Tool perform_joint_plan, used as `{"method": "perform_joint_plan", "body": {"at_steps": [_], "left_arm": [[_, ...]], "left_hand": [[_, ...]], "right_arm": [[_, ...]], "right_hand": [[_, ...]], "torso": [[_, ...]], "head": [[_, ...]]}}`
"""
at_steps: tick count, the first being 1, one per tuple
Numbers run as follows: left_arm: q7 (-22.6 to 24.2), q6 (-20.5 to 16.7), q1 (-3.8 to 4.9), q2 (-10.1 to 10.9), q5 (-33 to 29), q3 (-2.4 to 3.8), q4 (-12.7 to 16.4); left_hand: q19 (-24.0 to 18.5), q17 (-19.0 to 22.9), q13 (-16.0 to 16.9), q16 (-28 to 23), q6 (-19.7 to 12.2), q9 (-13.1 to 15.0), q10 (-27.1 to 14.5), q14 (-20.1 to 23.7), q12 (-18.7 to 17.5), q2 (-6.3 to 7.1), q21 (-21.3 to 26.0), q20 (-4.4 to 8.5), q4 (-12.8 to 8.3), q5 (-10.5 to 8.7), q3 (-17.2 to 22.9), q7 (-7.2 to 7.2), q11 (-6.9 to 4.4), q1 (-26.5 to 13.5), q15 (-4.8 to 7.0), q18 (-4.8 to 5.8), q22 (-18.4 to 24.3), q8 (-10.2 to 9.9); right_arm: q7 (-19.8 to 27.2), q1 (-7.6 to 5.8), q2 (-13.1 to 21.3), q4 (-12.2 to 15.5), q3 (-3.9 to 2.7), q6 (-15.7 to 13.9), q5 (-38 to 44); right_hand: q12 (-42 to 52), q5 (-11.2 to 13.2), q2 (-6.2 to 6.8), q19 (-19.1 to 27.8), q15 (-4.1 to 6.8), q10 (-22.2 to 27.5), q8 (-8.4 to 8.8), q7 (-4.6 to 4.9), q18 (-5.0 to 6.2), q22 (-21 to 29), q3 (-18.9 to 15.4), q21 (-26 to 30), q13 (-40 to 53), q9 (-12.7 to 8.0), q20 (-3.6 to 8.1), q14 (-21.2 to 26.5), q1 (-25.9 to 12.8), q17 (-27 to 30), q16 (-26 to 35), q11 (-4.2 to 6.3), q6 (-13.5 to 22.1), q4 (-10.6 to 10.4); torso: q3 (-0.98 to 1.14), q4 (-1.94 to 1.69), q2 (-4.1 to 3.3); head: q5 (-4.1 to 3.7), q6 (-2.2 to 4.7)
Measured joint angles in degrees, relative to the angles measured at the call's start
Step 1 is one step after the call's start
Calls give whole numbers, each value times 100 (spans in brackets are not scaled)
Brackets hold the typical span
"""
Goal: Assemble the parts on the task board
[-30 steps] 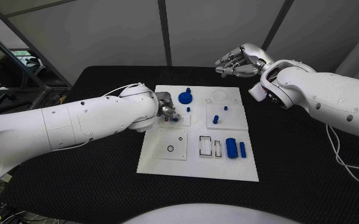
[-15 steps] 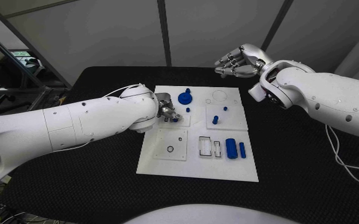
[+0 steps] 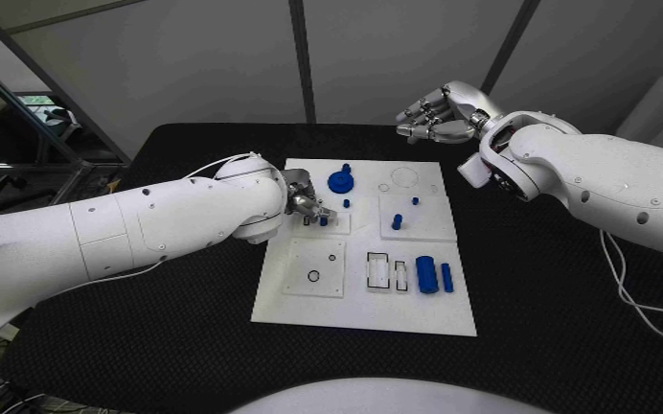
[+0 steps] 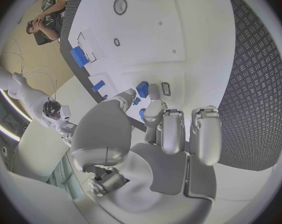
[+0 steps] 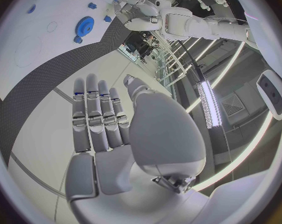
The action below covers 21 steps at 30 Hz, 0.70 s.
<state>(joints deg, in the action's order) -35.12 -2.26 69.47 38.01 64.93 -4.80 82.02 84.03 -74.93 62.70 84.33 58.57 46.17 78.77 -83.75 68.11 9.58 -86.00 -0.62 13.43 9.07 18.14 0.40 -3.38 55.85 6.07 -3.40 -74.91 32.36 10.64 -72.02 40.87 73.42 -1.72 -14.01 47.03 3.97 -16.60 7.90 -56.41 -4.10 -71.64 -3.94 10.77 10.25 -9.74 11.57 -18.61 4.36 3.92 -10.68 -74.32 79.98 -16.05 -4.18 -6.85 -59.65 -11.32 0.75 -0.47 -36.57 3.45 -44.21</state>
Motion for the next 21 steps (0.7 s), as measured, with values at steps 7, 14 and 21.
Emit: {"method": "perform_joint_plan", "body": {"at_steps": [7,14,21], "left_arm": [[0,-23,2,11,-13,285,28],[9,-36,9,75,-120,657,23],[-3,283,195,70,-241,848,-405]], "left_hand": [[0,0,-164,0,-36,10,-105,0,-165,-60,50,0,256,0,-601,36,44,110,0,-1,0,-5],[0,0,-720,0,-290,-70,-461,-18,-629,-185,200,0,310,0,-1330,165,142,278,-46,-1,0,-191],[-6,0,-1071,-23,-548,-534,-681,-17,-876,-363,357,-90,254,0,-1515,341,292,949,-166,-2,0,-644]], "right_arm": [[-2,1,-1,-17,0,2,0],[-5,1,-11,-42,0,4,-1],[-12,2,-17,-61,1,6,-1]], "right_hand": [[0,0,0,8,0,21,0,21,0,5,0,26,-5,0,-8,0,0,6,0,-21,21,0],[0,0,0,8,-21,21,0,21,-1,13,0,26,-5,0,-8,21,0,12,22,-21,21,0],[0,0,0,8,-21,20,0,4,0,19,-17,49,-5,0,-8,21,0,18,22,-21,37,17]], "torso": [[-2,0,0],[0,0,0],[5,0,-1]], "head": [[-1,13],[3,18],[-7,31]]}}
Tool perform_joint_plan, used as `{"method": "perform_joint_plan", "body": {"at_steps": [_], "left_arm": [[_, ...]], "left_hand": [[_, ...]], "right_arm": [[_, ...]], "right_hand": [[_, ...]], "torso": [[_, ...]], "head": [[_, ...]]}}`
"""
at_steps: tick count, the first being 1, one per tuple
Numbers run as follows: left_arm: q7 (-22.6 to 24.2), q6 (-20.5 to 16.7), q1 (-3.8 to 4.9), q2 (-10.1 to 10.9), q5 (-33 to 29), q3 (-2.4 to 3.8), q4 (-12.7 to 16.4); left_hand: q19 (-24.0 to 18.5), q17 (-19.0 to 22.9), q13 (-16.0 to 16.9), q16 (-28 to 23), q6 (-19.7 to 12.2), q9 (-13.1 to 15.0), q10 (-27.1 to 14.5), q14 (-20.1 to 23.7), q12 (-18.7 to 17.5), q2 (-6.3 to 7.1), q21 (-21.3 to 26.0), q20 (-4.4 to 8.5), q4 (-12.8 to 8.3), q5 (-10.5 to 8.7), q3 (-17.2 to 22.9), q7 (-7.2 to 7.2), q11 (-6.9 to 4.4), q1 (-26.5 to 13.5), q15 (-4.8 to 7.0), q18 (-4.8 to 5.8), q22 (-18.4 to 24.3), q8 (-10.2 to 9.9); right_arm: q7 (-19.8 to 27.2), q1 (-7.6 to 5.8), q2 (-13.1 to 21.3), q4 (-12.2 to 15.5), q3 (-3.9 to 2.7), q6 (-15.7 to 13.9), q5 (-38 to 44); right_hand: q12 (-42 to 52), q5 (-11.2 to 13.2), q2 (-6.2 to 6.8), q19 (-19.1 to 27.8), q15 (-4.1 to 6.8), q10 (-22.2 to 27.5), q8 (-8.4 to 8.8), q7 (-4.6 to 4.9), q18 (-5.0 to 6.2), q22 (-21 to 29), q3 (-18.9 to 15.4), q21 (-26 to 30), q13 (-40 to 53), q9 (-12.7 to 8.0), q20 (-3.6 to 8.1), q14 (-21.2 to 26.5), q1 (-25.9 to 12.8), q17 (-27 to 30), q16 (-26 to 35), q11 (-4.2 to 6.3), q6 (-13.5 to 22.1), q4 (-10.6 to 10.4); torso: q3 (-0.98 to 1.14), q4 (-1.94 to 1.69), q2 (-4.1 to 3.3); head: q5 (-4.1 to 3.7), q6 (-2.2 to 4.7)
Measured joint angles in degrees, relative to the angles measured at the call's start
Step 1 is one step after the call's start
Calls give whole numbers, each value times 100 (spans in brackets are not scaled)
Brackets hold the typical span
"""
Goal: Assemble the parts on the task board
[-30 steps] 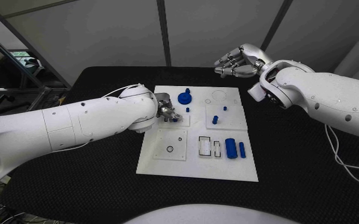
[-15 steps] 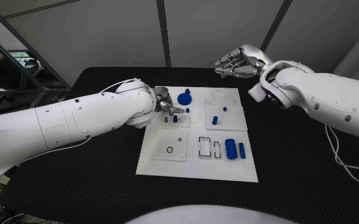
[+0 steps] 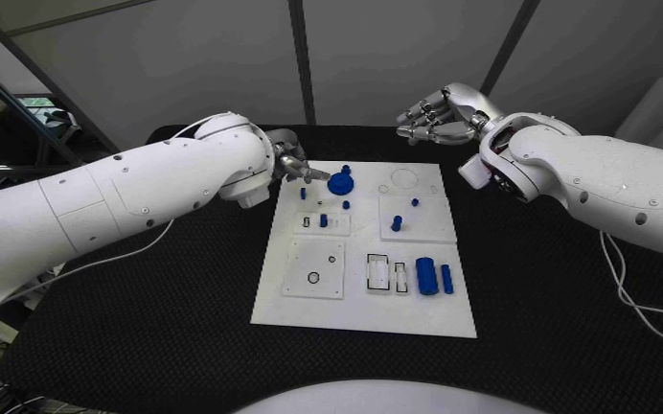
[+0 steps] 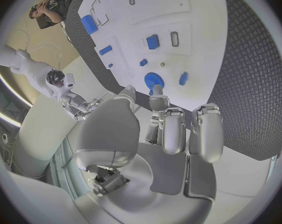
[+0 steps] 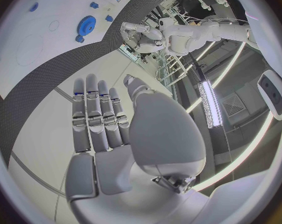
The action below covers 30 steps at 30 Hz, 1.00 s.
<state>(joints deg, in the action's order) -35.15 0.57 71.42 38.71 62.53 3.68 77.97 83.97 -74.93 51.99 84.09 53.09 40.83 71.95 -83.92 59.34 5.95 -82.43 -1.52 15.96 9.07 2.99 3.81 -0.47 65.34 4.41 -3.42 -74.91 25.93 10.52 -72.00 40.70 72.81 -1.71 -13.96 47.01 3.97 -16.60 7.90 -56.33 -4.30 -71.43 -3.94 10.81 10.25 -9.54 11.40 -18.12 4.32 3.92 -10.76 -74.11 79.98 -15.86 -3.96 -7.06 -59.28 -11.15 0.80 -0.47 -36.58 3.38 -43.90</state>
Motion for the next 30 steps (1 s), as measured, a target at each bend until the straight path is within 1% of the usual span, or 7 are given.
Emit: {"method": "perform_joint_plan", "body": {"at_steps": [3,6,13,22,24,27,30], "left_arm": [[-1,238,79,-134,-31,22,-387],[0,438,110,-289,-51,22,-756],[16,844,143,-625,-83,-77,-1510],[31,1149,149,-894,-99,-182,-1964],[41,1197,139,-938,-99,-197,-2029],[60,1245,122,-988,-99,-209,-2085],[79,1272,112,-1024,-99,-216,-2116]], "left_hand": [[-4,0,-57,-10,-59,-215,-39,-3,0,-55,21,-46,0,0,0,59,39,151,-43,1,0,-198],[6,0,-69,-25,-59,-320,-40,6,0,-83,21,-77,0,0,0,59,40,179,-52,3,0,-264],[6,0,-67,-25,-44,-403,-39,-14,0,-106,21,-77,0,0,0,73,40,201,-72,3,0,-289],[6,0,-38,-25,60,-479,-39,-14,29,-106,21,-77,18,0,-17,51,39,201,-72,3,0,-291],[6,0,-38,-25,97,-509,-39,-14,29,-109,21,-77,35,0,-34,48,39,198,-72,3,0,-312],[6,0,-38,-24,139,-565,-39,-14,52,-191,21,-77,64,0,-130,48,39,102,-72,1,0,-332],[6,0,-45,-24,139,-602,-39,-14,52,-180,21,-76,65,0,-191,47,39,16,-72,2,0,-348]], "right_arm": [[-4,0,-8,-4,0,1,0],[-8,0,-17,-5,0,3,0],[-18,0,-16,5,1,6,0],[-28,0,-25,22,1,11,0],[-29,0,-30,27,1,13,0],[-30,0,-31,29,1,15,0],[-32,0,-33,29,1,16,0]], "right_hand": [[0,0,0,11,0,0,0,0,0,0,0,0,0,0,-11,0,0,0,0,0,0,0],[0,0,0,20,0,0,0,0,0,0,0,0,0,0,-20,0,0,0,0,0,0,0],[0,0,0,20,0,0,0,0,0,-1,0,0,-4,0,-20,0,0,0,0,0,0,0],[0,0,0,20,0,0,0,0,0,-1,0,0,-4,0,-20,0,0,-1,-1,0,0,0],[0,0,0,20,0,0,0,0,0,-1,0,0,-4,0,-20,0,0,-1,-1,0,0,0],[0,0,0,20,0,0,0,0,0,-1,0,0,-4,0,-20,0,0,-1,-1,0,0,0],[0,0,0,20,0,0,0,0,0,-1,0,0,-4,0,-20,0,0,-1,-1,0,0,0]], "torso": [[2,1,-1],[2,8,-5],[-2,15,-13],[-10,9,-18],[-10,9,-17],[-12,9,-16],[-12,9,-14]], "head": [[2,14],[7,28],[17,42],[29,15],[34,15],[34,11],[30,3]]}}
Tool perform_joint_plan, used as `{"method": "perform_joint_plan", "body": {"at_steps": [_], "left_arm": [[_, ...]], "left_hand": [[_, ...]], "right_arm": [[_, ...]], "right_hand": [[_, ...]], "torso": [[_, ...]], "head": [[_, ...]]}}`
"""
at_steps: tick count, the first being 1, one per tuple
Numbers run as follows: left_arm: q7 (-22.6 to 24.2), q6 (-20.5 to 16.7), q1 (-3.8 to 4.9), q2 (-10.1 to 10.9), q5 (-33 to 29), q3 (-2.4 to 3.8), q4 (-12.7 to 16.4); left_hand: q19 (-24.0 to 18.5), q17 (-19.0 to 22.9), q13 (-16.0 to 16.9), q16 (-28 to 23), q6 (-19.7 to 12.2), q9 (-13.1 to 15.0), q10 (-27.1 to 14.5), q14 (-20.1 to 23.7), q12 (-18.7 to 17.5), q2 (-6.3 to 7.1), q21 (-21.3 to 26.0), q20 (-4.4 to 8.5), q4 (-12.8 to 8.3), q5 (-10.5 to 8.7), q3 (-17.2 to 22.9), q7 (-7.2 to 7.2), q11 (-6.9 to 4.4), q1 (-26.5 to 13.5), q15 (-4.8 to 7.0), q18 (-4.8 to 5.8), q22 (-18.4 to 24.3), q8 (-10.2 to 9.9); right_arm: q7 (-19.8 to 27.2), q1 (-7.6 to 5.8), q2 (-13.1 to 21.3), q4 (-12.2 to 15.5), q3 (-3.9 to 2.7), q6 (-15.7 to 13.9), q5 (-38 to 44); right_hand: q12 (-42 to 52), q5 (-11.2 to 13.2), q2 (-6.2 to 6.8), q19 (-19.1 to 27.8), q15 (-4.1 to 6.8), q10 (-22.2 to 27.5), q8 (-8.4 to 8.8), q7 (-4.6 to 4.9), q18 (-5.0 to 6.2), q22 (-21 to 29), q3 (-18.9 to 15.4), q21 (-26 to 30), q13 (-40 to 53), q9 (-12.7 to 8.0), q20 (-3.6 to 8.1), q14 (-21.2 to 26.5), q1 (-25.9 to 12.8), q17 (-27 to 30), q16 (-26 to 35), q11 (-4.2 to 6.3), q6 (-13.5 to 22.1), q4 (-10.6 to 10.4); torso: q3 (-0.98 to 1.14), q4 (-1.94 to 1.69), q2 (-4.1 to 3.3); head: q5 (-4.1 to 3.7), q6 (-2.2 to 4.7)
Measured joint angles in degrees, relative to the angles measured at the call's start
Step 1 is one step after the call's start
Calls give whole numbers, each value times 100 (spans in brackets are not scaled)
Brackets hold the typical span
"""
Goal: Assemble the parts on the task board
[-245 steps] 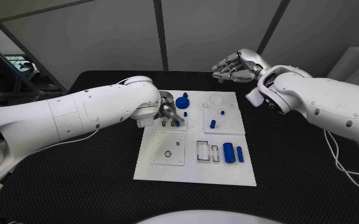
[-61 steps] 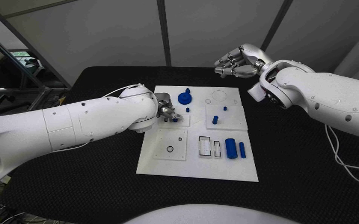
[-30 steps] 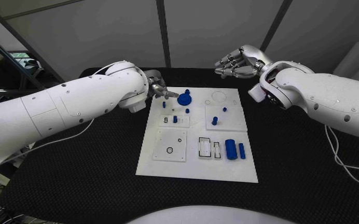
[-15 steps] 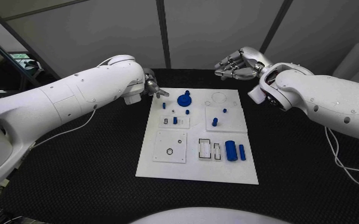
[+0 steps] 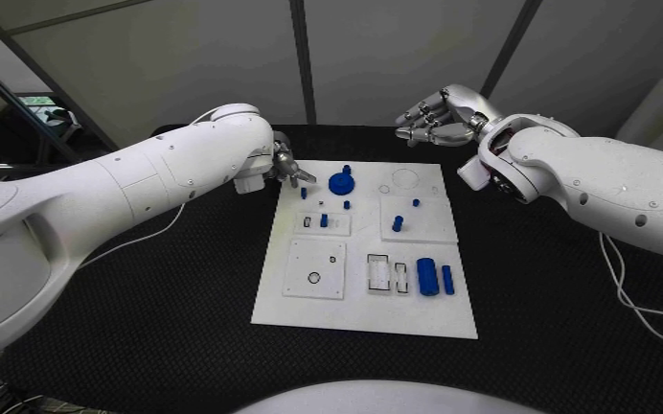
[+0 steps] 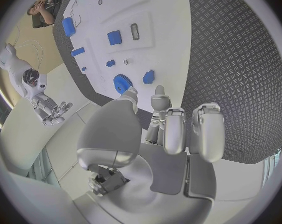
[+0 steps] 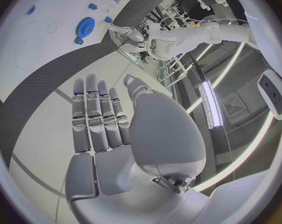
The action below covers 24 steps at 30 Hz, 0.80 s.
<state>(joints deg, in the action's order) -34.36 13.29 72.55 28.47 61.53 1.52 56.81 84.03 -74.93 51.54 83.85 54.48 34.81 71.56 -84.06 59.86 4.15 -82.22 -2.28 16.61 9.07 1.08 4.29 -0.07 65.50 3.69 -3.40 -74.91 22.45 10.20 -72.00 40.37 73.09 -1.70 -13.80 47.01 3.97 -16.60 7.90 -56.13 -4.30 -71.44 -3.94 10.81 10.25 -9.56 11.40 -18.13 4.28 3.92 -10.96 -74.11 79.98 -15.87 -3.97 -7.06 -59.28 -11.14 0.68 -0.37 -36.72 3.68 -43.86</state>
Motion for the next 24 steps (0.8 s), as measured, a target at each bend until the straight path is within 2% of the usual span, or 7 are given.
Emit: {"method": "perform_joint_plan", "body": {"at_steps": [11,15,24], "left_arm": [[40,92,-9,-71,1,-10,-106],[41,142,-17,-94,1,-23,-127],[46,219,-33,-122,1,-33,-174]], "left_hand": [[0,0,19,1,112,-41,0,0,27,-18,-12,0,-35,0,-64,-30,0,-27,0,-1,0,0],[0,0,9,1,112,-65,0,0,27,-118,-23,0,-58,0,-87,-30,0,73,0,0,0,0],[0,0,-5,1,133,-101,0,0,27,-170,-23,0,-98,0,-92,-51,0,189,0,0,0,0]], "right_arm": [[-2,0,-16,-5,0,7,0],[-2,0,-17,-6,0,12,0],[-3,0,-21,-6,0,20,0]], "right_hand": [[0,-22,-1,0,0,0,0,0,0,6,0,0,0,0,0,0,-1,6,0,0,0,0],[0,-22,-23,0,0,0,0,0,0,8,0,0,0,0,0,0,-22,7,0,0,0,0],[0,-22,-23,0,0,21,0,0,0,7,0,0,1,0,0,0,-22,6,0,22,0,0]], "torso": [[4,-4,5],[5,-5,5],[7,-5,7]], "head": [[-15,-15],[-8,-26],[-5,-35]]}}
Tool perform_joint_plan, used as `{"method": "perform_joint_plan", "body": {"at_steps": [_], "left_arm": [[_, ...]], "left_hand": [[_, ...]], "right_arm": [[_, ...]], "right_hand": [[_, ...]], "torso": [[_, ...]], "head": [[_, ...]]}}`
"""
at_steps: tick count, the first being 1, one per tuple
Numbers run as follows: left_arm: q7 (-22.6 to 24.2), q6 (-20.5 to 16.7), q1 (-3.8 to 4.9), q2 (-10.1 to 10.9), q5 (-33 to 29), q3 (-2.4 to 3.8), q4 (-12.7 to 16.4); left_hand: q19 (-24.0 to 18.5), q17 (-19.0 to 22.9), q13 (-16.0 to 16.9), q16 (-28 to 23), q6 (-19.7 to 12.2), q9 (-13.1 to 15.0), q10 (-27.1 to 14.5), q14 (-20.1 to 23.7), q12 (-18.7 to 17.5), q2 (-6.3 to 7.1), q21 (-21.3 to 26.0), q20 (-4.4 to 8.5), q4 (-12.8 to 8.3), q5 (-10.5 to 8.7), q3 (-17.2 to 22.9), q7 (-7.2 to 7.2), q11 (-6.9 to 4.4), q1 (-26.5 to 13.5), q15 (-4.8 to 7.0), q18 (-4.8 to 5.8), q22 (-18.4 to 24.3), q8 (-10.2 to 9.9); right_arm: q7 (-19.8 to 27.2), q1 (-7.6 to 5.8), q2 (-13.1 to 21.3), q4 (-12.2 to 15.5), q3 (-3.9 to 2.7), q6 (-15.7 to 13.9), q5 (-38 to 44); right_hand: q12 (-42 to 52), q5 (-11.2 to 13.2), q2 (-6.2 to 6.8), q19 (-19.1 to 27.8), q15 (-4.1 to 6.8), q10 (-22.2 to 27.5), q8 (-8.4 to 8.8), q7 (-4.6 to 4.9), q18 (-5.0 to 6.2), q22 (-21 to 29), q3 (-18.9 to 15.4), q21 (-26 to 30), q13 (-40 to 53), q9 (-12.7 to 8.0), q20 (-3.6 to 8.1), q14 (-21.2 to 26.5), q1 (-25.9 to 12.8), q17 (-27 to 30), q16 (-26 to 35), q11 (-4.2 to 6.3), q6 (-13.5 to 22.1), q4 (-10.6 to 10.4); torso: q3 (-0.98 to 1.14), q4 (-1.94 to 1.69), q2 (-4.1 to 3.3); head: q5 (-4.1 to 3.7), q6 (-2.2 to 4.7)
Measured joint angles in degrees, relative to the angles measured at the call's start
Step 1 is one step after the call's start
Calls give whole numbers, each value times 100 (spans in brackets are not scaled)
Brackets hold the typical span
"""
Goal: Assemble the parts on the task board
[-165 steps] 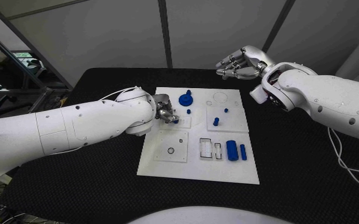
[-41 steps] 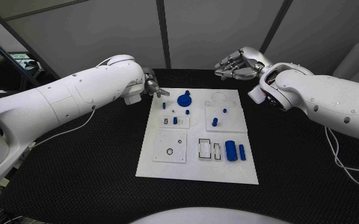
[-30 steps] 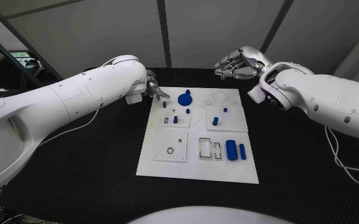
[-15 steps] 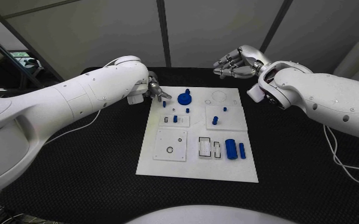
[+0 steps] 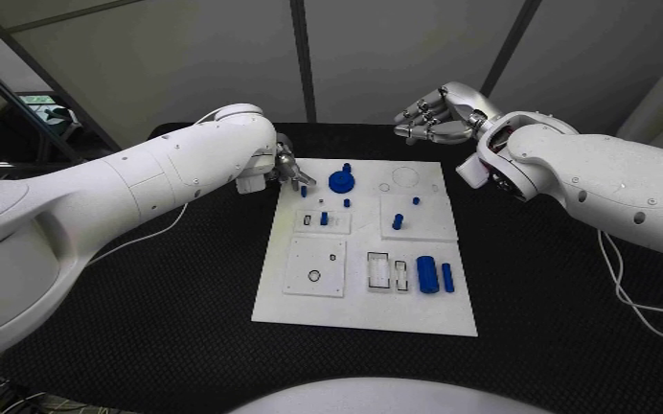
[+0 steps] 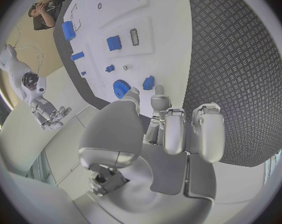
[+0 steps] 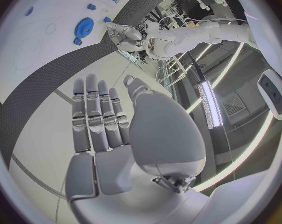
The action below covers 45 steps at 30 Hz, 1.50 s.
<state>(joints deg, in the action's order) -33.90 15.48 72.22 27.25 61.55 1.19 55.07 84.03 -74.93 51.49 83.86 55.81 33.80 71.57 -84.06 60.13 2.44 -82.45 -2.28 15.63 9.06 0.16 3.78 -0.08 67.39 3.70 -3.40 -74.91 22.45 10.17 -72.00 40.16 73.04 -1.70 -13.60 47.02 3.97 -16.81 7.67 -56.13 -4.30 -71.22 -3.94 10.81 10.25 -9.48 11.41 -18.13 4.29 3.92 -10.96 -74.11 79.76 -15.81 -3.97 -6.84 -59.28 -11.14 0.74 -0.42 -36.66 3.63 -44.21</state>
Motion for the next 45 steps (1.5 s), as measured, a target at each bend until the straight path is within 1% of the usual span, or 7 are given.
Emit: {"method": "perform_joint_plan", "body": {"at_steps": [22,26,29,35,39,42,45], "left_arm": [[58,61,-19,-12,0,-4,-22],[74,71,-20,-12,0,-4,-22],[88,83,-20,-12,0,-4,-22],[111,109,-21,-14,0,-4,-26],[124,117,-21,-14,0,-4,-28],[137,118,-21,-14,0,-4,-29],[164,114,-21,-7,-1,-1,-27]], "left_hand": [[0,0,0,0,102,-30,23,0,42,-118,0,0,-114,0,50,-20,-23,279,0,-5,0,47],[0,0,1,0,102,-30,43,0,44,-170,0,0,-156,0,61,-20,-43,335,0,-5,0,47],[0,0,1,0,122,-30,44,0,44,-147,0,0,-173,0,78,-41,-43,358,0,-5,0,71],[0,0,1,0,122,-30,43,0,44,-185,0,0,-208,0,82,-41,-43,396,0,-6,0,70],[0,0,1,0,143,-30,64,21,44,-277,0,0,-277,0,152,-62,-64,533,21,-5,0,92],[0,0,0,0,143,-35,73,0,44,-385,0,0,-390,-181,264,-62,-73,701,42,-5,0,92],[1,0,-34,0,119,-67,57,16,44,-475,0,45,-587,-230,568,-84,-110,993,67,-5,0,86]], "right_arm": [[-14,0,-17,-9,0,35,0],[-15,0,-23,-11,0,39,0],[-16,0,-26,-12,0,42,0],[-16,0,-28,-12,0,47,0],[-17,0,-28,-12,0,50,0],[-18,0,-29,-13,0,52,0],[-18,0,-32,-15,0,54,0]], "right_hand": [[0,0,0,0,0,-1,0,0,0,-1,0,0,0,0,0,0,0,-1,0,-1,0,0],[0,0,0,0,0,-1,0,0,0,-1,0,0,0,0,0,0,0,-1,0,-1,0,0],[0,0,0,0,0,-1,0,0,0,4,0,22,1,0,0,0,0,3,0,-1,0,0],[0,0,0,0,0,-1,0,0,0,5,0,22,1,0,0,0,0,4,0,-1,0,0],[0,0,0,0,0,-1,0,0,0,5,0,22,1,0,0,0,0,4,0,-1,0,0],[0,0,0,0,0,-1,0,0,0,5,0,22,1,0,0,0,0,4,0,-1,0,0],[0,0,0,0,0,-1,0,0,0,5,0,22,1,0,0,0,0,4,0,-1,0,0]], "torso": [[-1,-1,2],[1,-1,2],[1,0,2],[2,0,2],[2,0,3],[2,0,5],[1,0,5]], "head": [[12,-40],[13,-49],[13,-54],[8,-59],[7,-65],[5,-67],[4,-69]]}}
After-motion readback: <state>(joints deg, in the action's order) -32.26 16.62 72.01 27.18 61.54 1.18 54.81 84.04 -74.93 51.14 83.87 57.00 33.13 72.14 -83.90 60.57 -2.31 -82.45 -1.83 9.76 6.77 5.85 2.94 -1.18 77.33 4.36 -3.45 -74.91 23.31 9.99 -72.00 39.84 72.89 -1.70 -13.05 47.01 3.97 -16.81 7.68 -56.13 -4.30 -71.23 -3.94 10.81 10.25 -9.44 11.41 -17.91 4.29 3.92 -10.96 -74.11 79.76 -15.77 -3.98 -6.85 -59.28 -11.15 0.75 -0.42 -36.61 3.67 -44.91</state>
